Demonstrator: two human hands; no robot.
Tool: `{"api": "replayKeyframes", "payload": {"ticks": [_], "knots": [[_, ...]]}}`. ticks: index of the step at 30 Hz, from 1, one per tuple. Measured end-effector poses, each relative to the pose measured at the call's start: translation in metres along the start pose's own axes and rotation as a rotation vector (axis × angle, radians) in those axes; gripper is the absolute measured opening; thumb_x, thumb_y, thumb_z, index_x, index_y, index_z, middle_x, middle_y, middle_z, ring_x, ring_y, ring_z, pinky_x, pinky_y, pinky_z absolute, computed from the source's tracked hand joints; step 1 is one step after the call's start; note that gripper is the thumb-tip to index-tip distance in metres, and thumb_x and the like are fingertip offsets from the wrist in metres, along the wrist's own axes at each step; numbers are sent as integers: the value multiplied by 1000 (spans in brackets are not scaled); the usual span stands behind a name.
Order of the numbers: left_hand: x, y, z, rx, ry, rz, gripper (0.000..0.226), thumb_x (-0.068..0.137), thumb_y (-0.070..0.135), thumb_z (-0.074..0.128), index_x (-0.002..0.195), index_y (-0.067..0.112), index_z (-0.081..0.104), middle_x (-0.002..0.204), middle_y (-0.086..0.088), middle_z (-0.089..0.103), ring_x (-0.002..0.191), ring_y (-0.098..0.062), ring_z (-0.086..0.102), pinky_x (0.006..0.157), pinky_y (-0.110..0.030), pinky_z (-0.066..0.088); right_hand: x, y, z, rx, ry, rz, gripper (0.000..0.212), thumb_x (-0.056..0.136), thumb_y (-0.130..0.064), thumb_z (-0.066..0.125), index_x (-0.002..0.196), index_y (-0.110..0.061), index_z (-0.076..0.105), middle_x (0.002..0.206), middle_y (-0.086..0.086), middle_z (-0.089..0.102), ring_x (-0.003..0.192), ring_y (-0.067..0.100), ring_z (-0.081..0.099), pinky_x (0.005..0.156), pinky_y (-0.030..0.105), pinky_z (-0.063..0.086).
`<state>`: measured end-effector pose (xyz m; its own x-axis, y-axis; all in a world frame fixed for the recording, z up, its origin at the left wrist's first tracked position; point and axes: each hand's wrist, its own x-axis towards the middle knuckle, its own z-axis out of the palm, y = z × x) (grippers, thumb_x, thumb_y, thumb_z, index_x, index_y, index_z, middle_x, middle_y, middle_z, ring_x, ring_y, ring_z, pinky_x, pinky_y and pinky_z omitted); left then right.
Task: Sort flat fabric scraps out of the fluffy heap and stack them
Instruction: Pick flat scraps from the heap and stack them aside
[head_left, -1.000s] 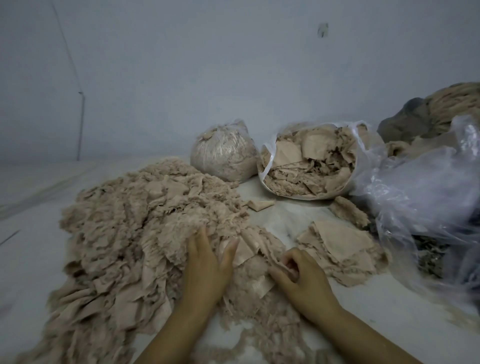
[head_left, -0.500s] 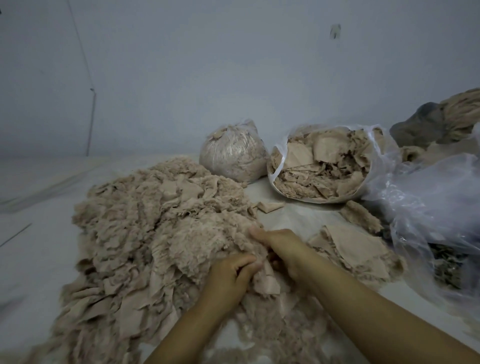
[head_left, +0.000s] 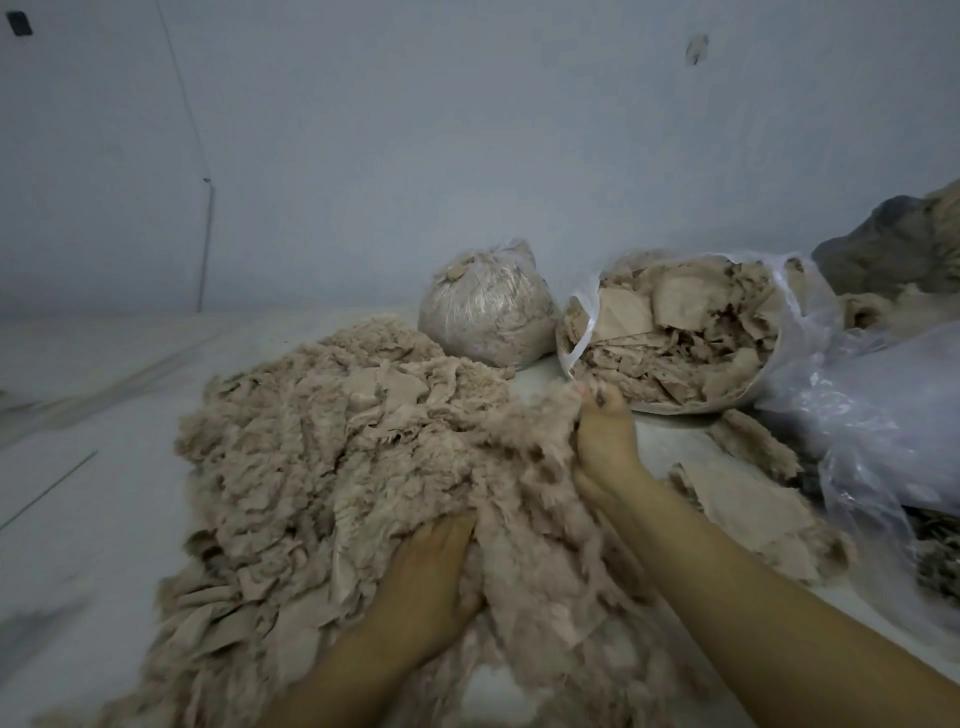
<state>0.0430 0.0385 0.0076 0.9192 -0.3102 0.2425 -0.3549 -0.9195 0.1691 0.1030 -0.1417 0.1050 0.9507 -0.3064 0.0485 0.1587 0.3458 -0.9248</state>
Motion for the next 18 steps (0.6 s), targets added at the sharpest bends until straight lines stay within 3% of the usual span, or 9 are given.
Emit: {"api": "replayKeyframes", "payload": {"ticks": [3, 5, 7, 9, 11, 12, 14, 15, 18], "knots": [[20, -7, 0, 2, -41, 19, 69, 93, 34, 46, 151, 16, 13, 158, 2, 12, 141, -11, 21, 112, -19, 13, -1, -25, 0, 92, -128, -74, 15, 102, -11, 42, 87, -9, 45, 75, 5, 48, 70, 18, 47, 68, 36, 45], [37, -9, -7, -145, -111, 48, 69, 93, 35, 53, 150, 17, 18, 155, 9, 14, 139, -7, 22, 111, -17, 16, -10, -35, -5, 39, -245, -155, 9, 101, -13, 45, 95, -8, 49, 76, 3, 55, 70, 17, 52, 62, 31, 48], [49, -7, -20, -385, -156, -1, 69, 87, 28, 64, 146, 18, 29, 144, 15, 29, 130, -4, 31, 105, -12, 26, -26, -38, -16, -206, -364, -337, 13, 98, -13, 50, 85, -14, 51, 67, -14, 57, 63, 5, 53, 56, 18, 45], [51, 2, -29, -727, -54, -144, 49, 86, 13, 66, 132, 13, 51, 130, 10, 49, 114, -7, 48, 92, -10, 39, -45, -26, -35, -596, -514, -596, 21, 96, -12, 53, 79, -22, 46, 65, -20, 51, 61, -7, 47, 58, 8, 37], [41, 20, -34, -1079, 112, -372, 15, 88, 14, 63, 102, 11, 68, 105, -5, 68, 91, -18, 62, 80, -25, 50, -65, 0, -57, -904, -691, -752, 15, 93, -15, 56, 83, -23, 47, 77, -19, 47, 72, -7, 45, 67, 10, 36], [33, 28, -35, -1158, 133, -447, 11, 88, 23, 63, 88, 13, 68, 88, -6, 70, 79, -20, 62, 71, -29, 51, -75, 16, -67, -972, -800, -769, 6, 93, -16, 56, 89, -19, 53, 87, -16, 50, 80, -6, 46, 72, 13, 38], [18, 41, -34, -1150, -70, -472, 30, 78, 47, 68, 83, 18, 62, 73, 2, 66, 69, -15, 59, 59, -26, 47, -93, 41, -82, -1035, -975, -784, 11, 95, -13, 52, 101, -11, 61, 106, 0, 58, 98, 10, 52, 84, 24, 44], [10, 45, -32, -1074, -205, -443, 37, 72, 52, 71, 91, 23, 57, 78, 7, 64, 74, -12, 59, 60, -22, 46, -100, 50, -88, -1047, -1039, -787, 16, 97, -13, 50, 105, -8, 63, 113, 6, 59, 105, 15, 53, 89, 27, 45], [-2, 44, -20, -836, -248, -427, 41, 81, 26, 73, 111, 26, 46, 94, -2, 61, 81, -10, 55, 64, -17, 43, -112, 51, -94, -1012, -1087, -686, 22, 93, -10, 48, 106, -11, 66, 113, 4, 63, 105, 9, 56, 91, 14, 40]]}}
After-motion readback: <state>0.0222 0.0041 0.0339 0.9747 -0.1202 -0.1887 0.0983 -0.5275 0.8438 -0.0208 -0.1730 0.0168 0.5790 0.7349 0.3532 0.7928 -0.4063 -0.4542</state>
